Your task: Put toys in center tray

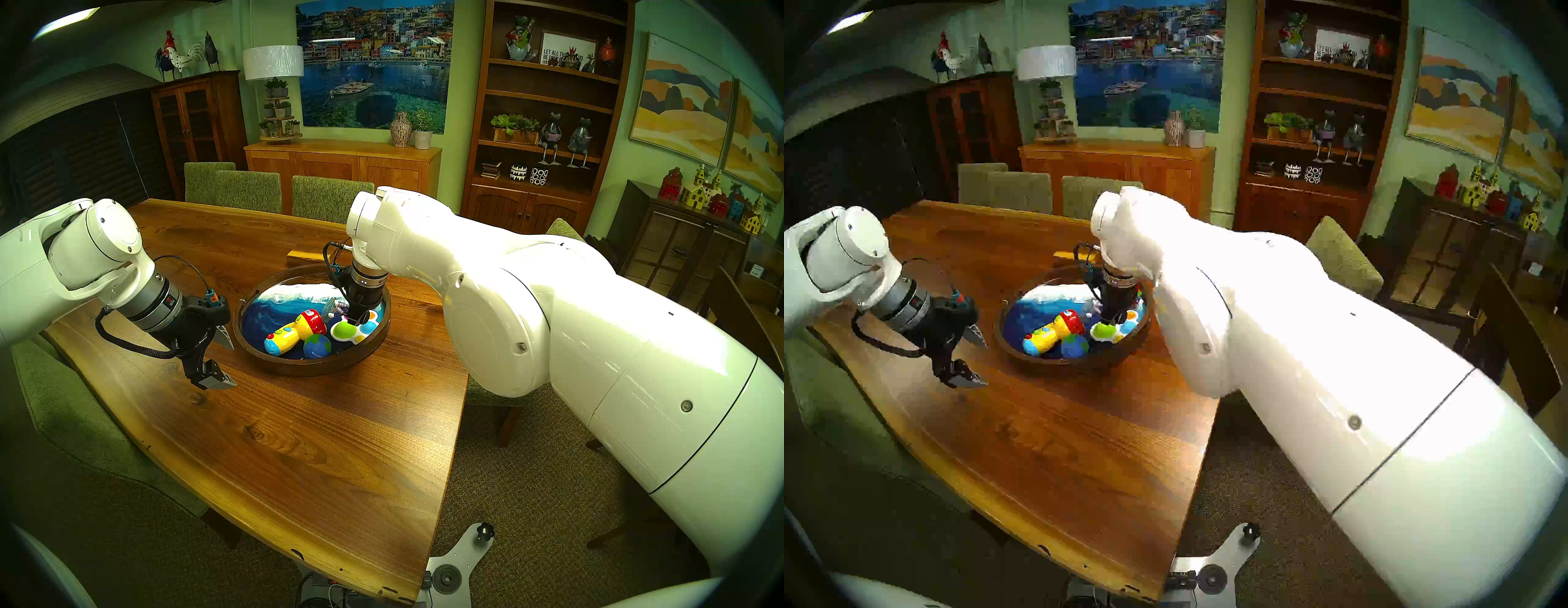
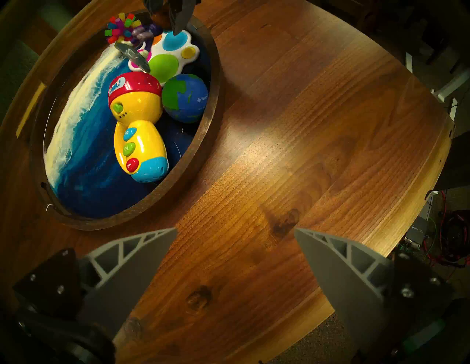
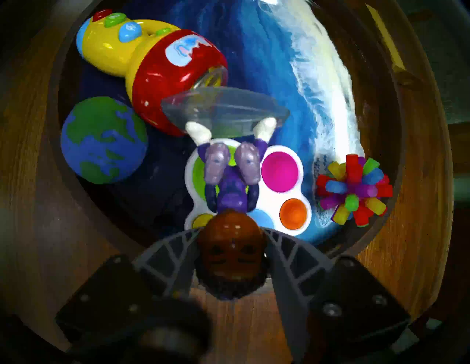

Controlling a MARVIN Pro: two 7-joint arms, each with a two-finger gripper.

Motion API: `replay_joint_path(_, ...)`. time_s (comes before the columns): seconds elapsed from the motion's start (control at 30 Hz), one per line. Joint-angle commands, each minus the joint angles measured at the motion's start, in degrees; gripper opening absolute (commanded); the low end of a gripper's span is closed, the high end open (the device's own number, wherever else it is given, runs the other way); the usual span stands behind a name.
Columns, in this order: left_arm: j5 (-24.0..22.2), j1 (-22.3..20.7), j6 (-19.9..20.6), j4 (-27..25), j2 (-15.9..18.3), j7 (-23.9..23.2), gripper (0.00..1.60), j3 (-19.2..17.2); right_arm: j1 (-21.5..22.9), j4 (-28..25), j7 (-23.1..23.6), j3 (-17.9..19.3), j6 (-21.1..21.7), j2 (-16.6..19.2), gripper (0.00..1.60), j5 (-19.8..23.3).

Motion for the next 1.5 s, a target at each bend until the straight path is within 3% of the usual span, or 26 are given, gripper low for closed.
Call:
replay_joint_path(0.0, 0.0, -1.4, -0.1, 0.1, -0.1, 0.2, 1.60, -1.3, 1.0, 1.5, -1.5, 0.1, -0.8, 0.4, 0.75, 0.2)
replay_joint_path(0.1, 0.0, -1.4, -0.1, 0.1, -0.1, 0.2, 1.60, -1.3, 0.7, 1.5, -1.8, 0.2, -1.1, 0.5, 0.66, 0.3)
replay_joint_path(0.17, 0.0, -1.4, -0.1, 0.1, -0.1, 0.2, 1.60, -1.3, 0.5, 1.6, -2.1, 0.3, -1.3, 0.6, 0.68, 0.4)
replay_joint_path(0.37, 0.0, -1.4, -0.1, 0.1, -0.1, 0.2, 1.60, -1.4, 1.3, 1.6, -2.2, 0.2, -1.4, 0.7, 0.99, 0.4)
replay_joint_path(0.4, 0.0, -1.5, -0.1, 0.1, -0.1, 0.2, 1.60, -1.4, 1.5, 1.6, -2.1, 0.2, -1.3, 0.7, 1.14, 0.3)
replay_joint_path(0.47, 0.0, -1.5, -0.1, 0.1, -0.1, 0.2, 1.60, -1.4, 2.2, 1.6, -1.8, 0.1, -1.2, 0.8, 1.30, 0.3)
replay_joint_path(0.7, 0.0, -1.5, -0.1, 0.1, -0.1, 0.2, 1.60, -1.5, 5.5, 1.5, 0.5, -0.4, -0.1, 1.3, 1.52, -0.1)
replay_joint_path(0.9, -0.1, -1.6, -0.1, 0.0, -0.1, 0.1, 1.60, -1.5, 7.1, 1.5, 3.3, -1.2, 1.0, 1.7, 1.57, -0.5)
replay_joint_path(0.97, -0.1, -1.6, -0.1, 0.0, -0.1, 0.1, 1.60, -1.5, 9.4, 1.3, 6.5, -1.5, 2.1, 1.8, 1.59, -0.9)
replay_joint_path(1.1, -0.1, -1.6, -0.1, 0.0, -0.1, 0.1, 1.60, -1.6, 9.8, 1.5, 10.4, -2.9, 3.3, 2.0, 1.60, -2.1)
replay_joint_path(1.17, -0.1, -1.6, -0.1, 0.0, 0.0, 0.1, 1.60, -1.6, 11.6, 0.9, 14.7, -3.9, 4.3, 2.0, 1.60, -3.1)
replay_joint_path(1.43, -0.1, -1.7, -0.1, 0.0, 0.0, 0.0, 1.60, -1.7, 13.5, -2.5, 23.2, -6.1, 5.0, 2.2, 1.60, -5.1)
replay_joint_path(1.47, -0.1, -1.8, -0.1, 0.0, 0.0, 0.0, 1.60, -1.7, 13.2, -2.6, 22.4, -6.6, 5.4, 1.9, 1.60, -5.6)
